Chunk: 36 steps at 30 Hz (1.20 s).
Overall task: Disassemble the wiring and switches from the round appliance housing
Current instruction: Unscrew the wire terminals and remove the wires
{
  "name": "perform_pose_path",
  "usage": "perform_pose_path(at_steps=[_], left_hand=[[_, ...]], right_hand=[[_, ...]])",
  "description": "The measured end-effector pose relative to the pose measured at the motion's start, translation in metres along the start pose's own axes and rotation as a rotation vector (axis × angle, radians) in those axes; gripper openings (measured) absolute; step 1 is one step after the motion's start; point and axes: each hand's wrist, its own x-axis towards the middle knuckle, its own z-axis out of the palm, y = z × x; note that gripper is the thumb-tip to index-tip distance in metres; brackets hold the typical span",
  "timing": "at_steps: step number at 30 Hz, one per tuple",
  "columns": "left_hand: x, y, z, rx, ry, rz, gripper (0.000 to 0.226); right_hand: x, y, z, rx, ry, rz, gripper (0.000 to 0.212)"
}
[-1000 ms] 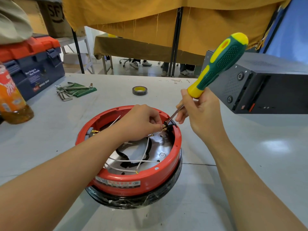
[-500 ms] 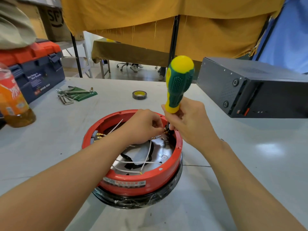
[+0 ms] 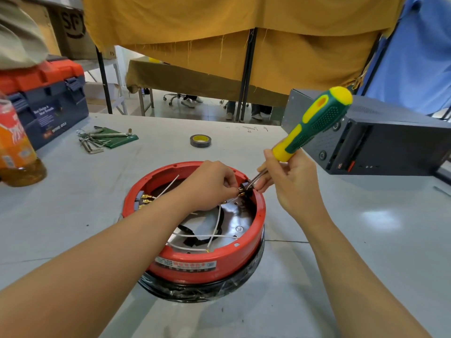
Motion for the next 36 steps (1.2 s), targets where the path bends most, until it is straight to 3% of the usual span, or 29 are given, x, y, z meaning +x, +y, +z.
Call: perform_pose_path(at_steps=[21,36], left_hand=[[-0.001,-0.001,-0.001,0.007,-0.037,-0.01,0.011],[-0.001,-0.002,-0.001,-0.02,-0.027,-0.009,0.009]], right_hand=[[-0.002,0.01,-0.003,0.139,0.127,0.116,0.021],[-0.007,0.007,-0.002,0.131,0.114,0.061,0.02]])
